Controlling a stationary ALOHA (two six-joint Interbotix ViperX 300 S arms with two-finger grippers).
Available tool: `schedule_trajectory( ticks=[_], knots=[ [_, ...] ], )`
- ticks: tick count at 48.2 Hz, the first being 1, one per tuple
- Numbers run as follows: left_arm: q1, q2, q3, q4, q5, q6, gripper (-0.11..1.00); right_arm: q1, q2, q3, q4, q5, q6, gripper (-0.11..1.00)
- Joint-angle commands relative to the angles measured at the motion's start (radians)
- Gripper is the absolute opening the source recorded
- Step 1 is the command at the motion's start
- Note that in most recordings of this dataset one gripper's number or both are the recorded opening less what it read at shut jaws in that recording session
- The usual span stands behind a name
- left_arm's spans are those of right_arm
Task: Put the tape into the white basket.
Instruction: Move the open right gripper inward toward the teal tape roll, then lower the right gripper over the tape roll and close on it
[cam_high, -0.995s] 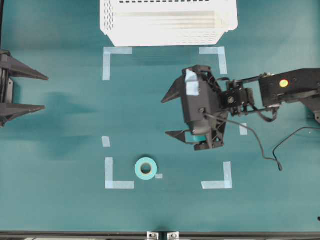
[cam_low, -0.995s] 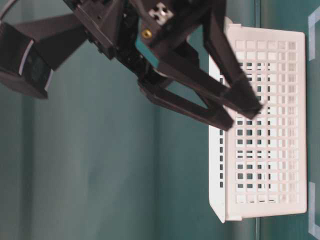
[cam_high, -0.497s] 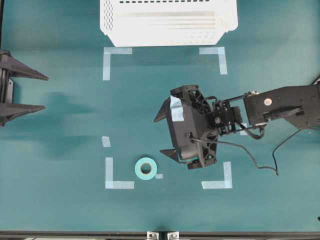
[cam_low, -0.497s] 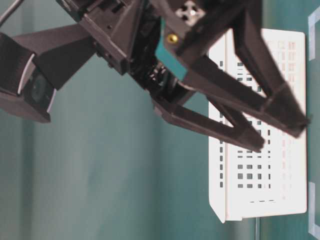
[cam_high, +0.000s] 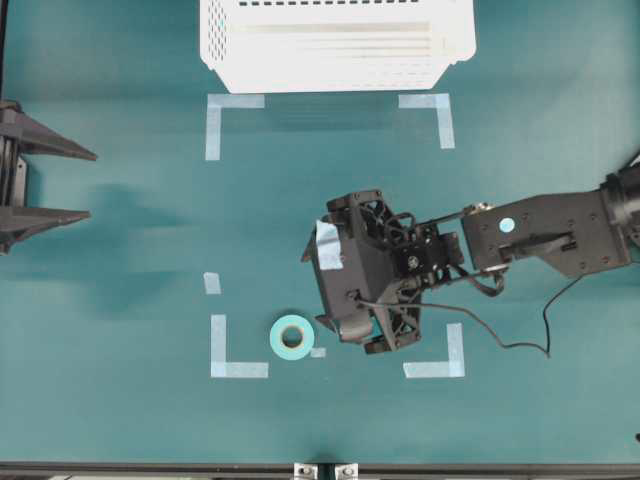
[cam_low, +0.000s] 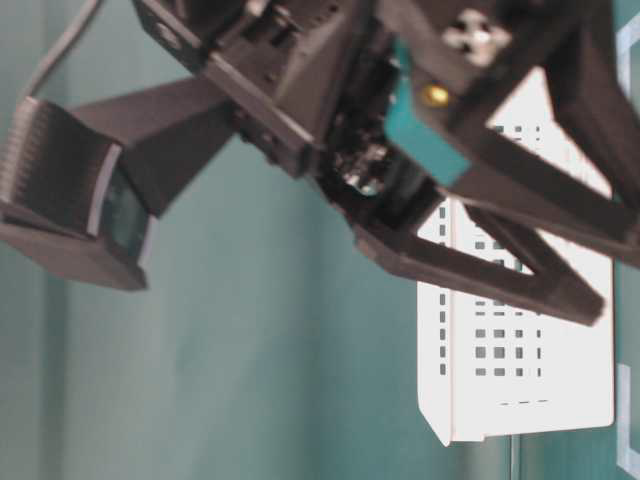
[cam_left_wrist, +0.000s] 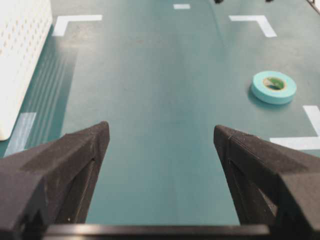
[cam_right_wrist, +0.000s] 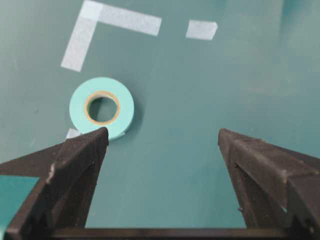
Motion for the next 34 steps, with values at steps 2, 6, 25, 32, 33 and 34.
schedule_trajectory(
  ticks=[2,6,25,32,33,34],
  knots=[
    [-0.003,0.015,-0.012,0.002,-0.008,-0.002,0.39,0.005,0.0,-0.031,-0.002,-0.005,0.0,0.96],
    [-0.003,0.015,-0.012,0.003,-0.006,-0.002,0.39,0.006,0.014,-0.037,-0.002,-0.003,0.0,0.96],
    [-0.003,0.015,-0.012,0.003,-0.006,-0.002,0.39,0.041,0.092,-0.083,-0.002,-0.003,-0.002,0.96],
    [-0.003,0.015,-0.011,0.002,-0.008,-0.002,0.39,0.057,0.117,-0.097,-0.002,-0.003,0.0,0.96],
    [-0.003,0.015,-0.011,0.002,-0.008,-0.002,0.39,0.058,0.12,-0.098,-0.003,-0.005,0.0,0.96],
    [-0.003,0.015,-0.011,0.003,-0.008,-0.002,0.39,0.06,0.123,-0.098,-0.002,-0.003,0.0,0.96]
  ],
)
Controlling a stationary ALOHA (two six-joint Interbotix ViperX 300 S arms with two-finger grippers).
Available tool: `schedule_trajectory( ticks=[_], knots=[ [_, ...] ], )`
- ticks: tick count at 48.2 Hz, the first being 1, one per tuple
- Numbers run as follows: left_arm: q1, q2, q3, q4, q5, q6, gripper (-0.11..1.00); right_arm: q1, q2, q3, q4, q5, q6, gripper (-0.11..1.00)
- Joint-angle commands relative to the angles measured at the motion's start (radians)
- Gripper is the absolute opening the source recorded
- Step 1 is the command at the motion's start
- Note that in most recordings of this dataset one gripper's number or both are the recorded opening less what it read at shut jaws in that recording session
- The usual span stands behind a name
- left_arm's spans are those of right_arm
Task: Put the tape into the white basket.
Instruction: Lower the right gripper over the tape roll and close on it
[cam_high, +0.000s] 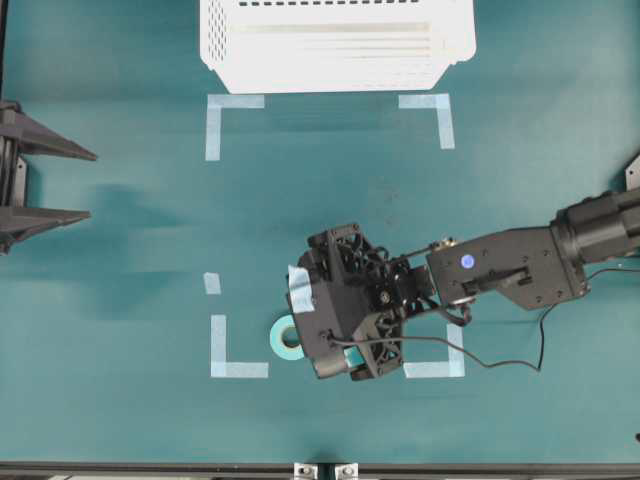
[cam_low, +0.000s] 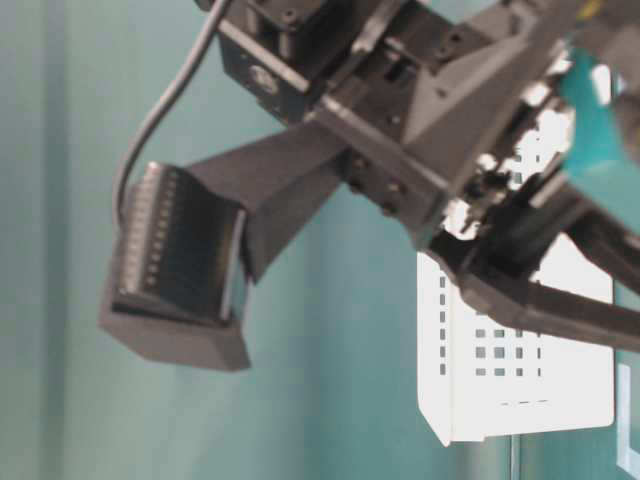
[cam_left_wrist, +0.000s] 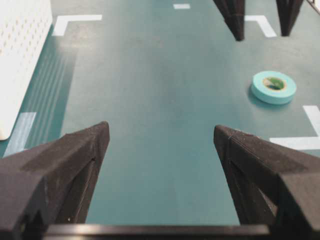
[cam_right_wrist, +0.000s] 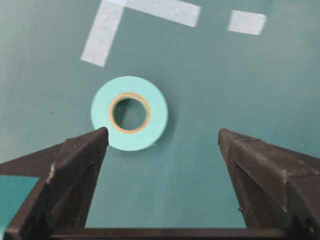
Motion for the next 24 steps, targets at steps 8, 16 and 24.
schedule_trajectory(
  ticks=[8,16,24],
  knots=[
    [-0.003,0.017,-0.009,0.002,-0.012,0.0,0.39,0.014,0.014,-0.028,0.0,-0.009,0.0,0.96],
    [-0.003,0.017,-0.009,0.003,-0.014,-0.002,0.39,0.014,0.04,-0.04,0.0,-0.011,0.0,0.96],
    [-0.003,0.017,-0.009,0.003,-0.014,-0.002,0.39,0.02,0.069,-0.055,-0.002,-0.011,-0.002,0.96]
  ],
)
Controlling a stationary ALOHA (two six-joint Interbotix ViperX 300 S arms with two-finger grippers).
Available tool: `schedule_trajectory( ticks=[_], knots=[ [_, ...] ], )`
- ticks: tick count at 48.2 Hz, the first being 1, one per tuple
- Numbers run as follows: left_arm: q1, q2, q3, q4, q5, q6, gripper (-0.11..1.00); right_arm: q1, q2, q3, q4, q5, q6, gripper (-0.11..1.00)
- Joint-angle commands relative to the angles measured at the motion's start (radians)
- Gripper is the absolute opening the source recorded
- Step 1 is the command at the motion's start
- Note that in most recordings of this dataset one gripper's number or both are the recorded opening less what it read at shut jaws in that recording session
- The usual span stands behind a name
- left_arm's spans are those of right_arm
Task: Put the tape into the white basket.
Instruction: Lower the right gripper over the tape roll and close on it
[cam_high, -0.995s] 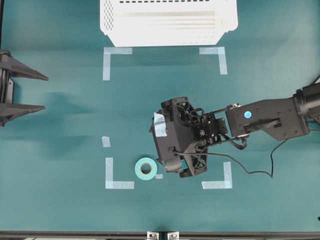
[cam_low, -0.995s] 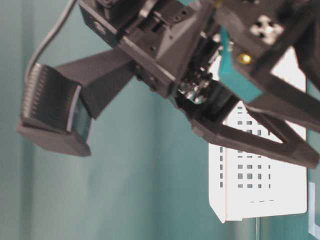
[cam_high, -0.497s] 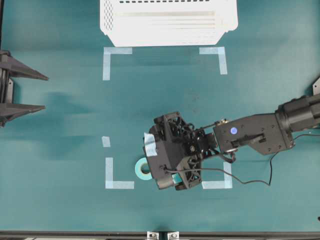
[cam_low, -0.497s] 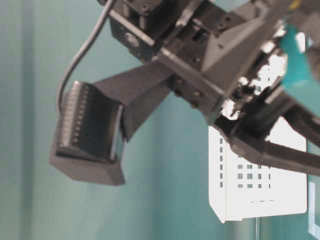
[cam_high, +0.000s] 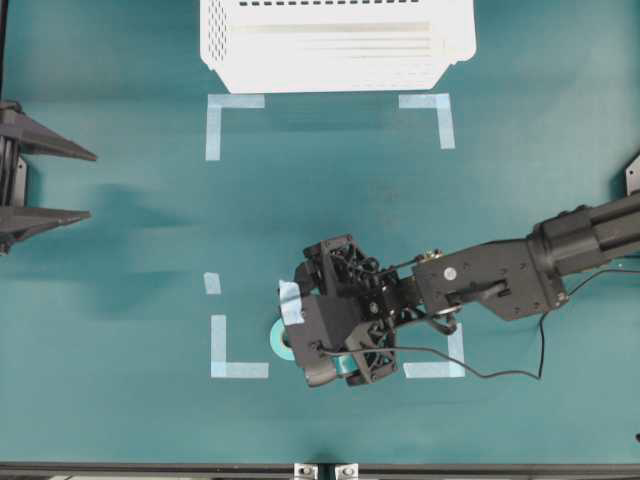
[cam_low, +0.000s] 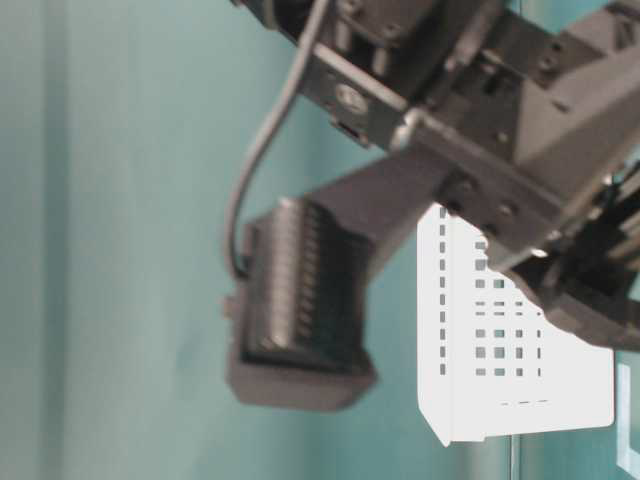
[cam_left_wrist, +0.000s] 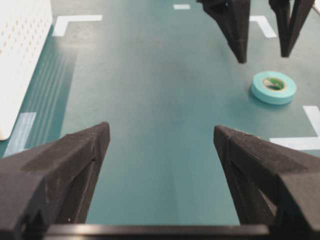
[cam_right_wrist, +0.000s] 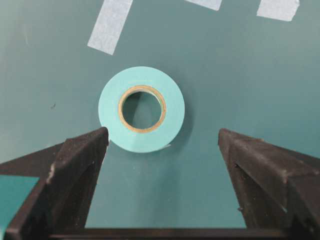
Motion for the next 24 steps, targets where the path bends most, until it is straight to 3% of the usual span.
schedule_trajectory(
  ticks=[1,24],
  knots=[
    [-0.003,0.015,-0.011,0.002,-0.008,-0.002,0.39,0.012,-0.006,-0.031,-0.002,-0.008,-0.002,0.96],
    [-0.003,0.015,-0.011,0.002,-0.008,-0.002,0.39,0.025,0.043,-0.069,-0.011,-0.009,-0.002,0.96]
  ],
)
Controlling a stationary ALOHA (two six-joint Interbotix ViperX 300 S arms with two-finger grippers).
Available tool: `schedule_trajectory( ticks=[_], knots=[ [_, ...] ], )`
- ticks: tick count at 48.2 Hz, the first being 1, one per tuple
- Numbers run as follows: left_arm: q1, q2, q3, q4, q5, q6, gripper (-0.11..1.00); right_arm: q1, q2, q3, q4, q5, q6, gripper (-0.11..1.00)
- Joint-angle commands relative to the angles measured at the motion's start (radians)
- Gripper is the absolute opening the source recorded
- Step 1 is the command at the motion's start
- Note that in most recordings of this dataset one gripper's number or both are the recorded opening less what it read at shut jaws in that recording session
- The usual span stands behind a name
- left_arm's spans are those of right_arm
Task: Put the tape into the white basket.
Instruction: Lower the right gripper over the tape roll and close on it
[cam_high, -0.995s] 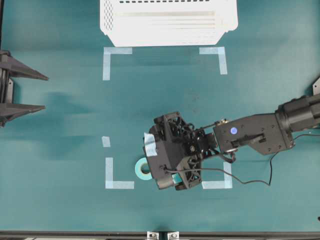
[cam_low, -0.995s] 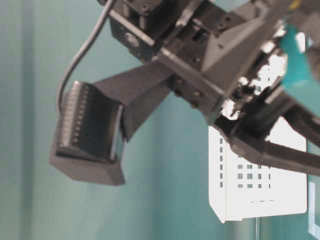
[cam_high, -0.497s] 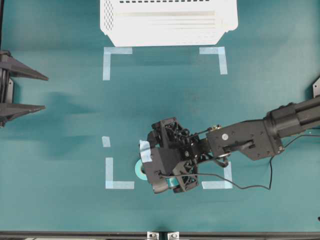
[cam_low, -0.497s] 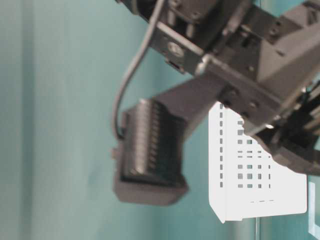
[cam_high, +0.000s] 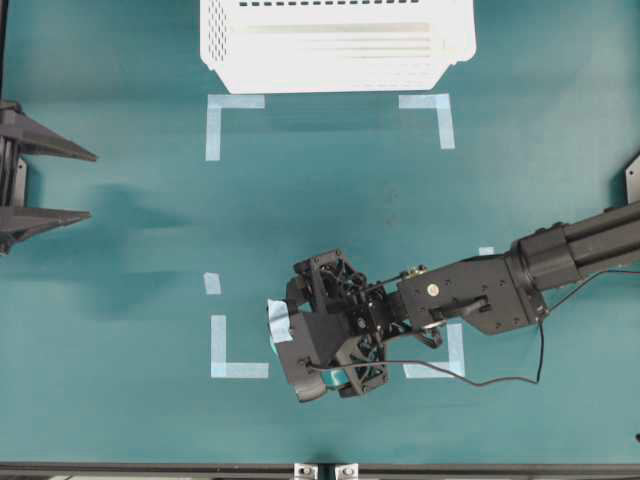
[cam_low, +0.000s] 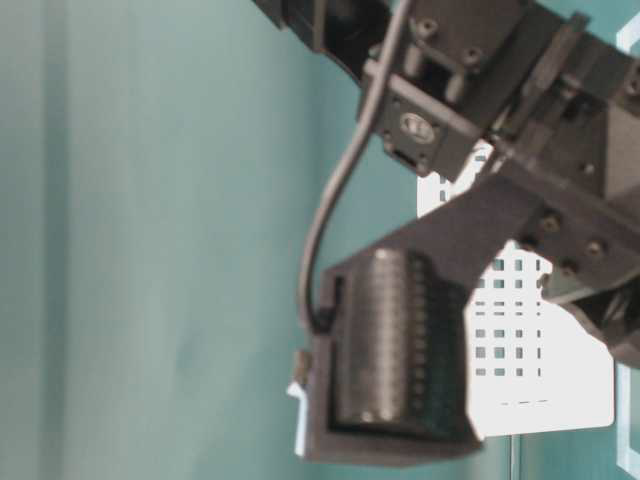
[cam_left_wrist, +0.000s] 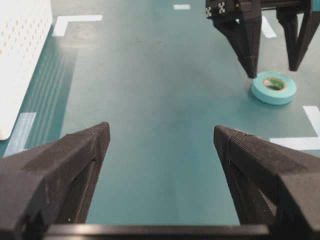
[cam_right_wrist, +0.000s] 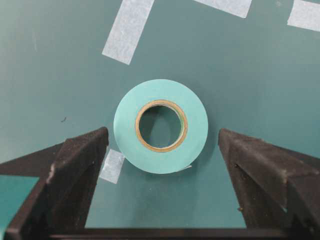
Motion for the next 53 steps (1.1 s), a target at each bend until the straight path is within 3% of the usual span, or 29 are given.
schedule_trajectory(
  ticks=[1,10,53],
  knots=[
    [-0.003,0.014,-0.012,0.0,-0.009,-0.002,0.39,0.003,-0.015,-0.026,-0.009,-0.009,-0.002,0.96],
    [-0.003,0.015,-0.012,0.0,-0.008,-0.002,0.39,0.005,0.005,-0.032,-0.04,-0.011,0.0,0.96],
    [-0.003,0.015,-0.011,0.0,-0.009,-0.003,0.39,-0.008,0.043,-0.058,-0.04,-0.006,0.002,0.92]
  ],
)
